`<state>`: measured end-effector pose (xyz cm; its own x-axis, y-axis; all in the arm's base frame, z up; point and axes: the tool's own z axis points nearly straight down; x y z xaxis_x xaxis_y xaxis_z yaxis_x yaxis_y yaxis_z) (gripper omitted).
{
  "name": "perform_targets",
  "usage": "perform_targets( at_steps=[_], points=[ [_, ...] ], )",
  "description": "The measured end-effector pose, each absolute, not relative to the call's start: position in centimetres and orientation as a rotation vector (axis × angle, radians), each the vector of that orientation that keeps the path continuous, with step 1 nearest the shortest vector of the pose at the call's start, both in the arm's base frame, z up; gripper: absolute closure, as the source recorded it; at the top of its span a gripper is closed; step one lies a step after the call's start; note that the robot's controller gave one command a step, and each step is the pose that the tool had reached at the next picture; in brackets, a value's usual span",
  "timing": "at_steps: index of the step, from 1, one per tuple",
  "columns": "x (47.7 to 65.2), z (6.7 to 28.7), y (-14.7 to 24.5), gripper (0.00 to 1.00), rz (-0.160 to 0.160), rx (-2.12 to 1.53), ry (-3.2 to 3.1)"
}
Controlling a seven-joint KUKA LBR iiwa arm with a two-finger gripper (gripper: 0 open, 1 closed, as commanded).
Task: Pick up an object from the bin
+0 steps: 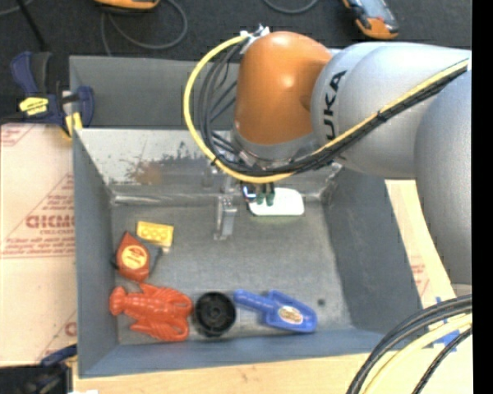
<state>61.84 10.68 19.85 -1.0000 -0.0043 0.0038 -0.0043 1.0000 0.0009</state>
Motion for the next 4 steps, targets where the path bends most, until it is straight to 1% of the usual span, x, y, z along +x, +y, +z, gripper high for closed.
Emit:
perform_targets(
  at_steps=[1,2,3,4],
  points=[
    [62.0,20.4,10.6,0.00,-0.003,0.004,-3.146],
    [58.8,14.8,14.2,0.00,-0.001,0.058,-3.150],
    [55.3,13.1,12.3,0.00,-0.003,0.025,-3.133],
    [52.2,12.6,11.6,0.00,0.001,0.192,-3.140]
  ],
)
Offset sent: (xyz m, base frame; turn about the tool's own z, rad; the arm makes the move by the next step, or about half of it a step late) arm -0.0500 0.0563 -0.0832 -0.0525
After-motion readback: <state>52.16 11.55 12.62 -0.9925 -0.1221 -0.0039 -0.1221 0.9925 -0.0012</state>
